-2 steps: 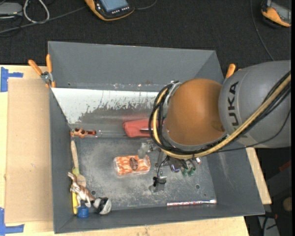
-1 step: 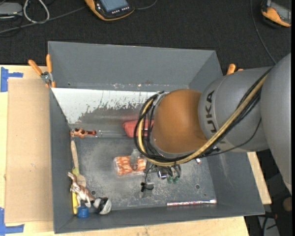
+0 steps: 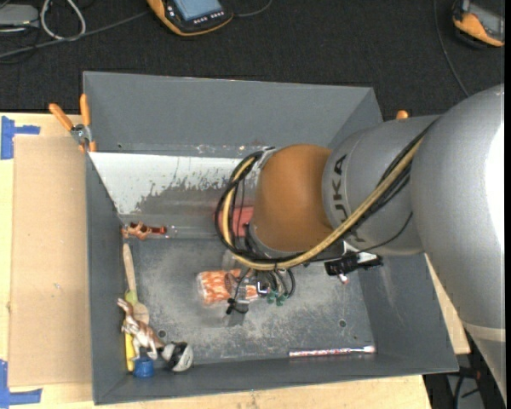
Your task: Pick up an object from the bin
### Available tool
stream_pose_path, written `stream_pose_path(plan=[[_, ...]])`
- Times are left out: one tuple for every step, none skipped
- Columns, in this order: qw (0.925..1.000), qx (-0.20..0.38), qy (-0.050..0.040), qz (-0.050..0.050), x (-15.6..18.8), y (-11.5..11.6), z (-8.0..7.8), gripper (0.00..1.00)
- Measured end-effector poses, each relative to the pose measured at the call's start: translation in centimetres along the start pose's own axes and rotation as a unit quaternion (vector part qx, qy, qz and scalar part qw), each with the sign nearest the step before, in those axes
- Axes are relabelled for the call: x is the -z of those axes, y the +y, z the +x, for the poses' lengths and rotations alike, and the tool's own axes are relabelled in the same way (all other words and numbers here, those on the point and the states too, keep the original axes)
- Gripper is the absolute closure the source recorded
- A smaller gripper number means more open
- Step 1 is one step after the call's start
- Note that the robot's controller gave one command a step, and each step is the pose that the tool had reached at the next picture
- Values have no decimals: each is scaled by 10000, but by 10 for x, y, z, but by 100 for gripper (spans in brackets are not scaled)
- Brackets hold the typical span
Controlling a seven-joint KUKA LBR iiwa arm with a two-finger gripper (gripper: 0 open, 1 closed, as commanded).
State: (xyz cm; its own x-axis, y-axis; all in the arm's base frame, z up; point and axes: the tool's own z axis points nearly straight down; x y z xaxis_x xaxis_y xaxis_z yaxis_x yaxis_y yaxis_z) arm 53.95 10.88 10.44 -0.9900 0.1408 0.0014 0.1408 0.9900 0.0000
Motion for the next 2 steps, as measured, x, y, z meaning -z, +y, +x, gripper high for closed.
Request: stream_pose_path(plan=[[9993, -377, 15, -7, -34, -22, -37, 100], [9993, -380, 16, -8, -34, -22, -37, 100]])
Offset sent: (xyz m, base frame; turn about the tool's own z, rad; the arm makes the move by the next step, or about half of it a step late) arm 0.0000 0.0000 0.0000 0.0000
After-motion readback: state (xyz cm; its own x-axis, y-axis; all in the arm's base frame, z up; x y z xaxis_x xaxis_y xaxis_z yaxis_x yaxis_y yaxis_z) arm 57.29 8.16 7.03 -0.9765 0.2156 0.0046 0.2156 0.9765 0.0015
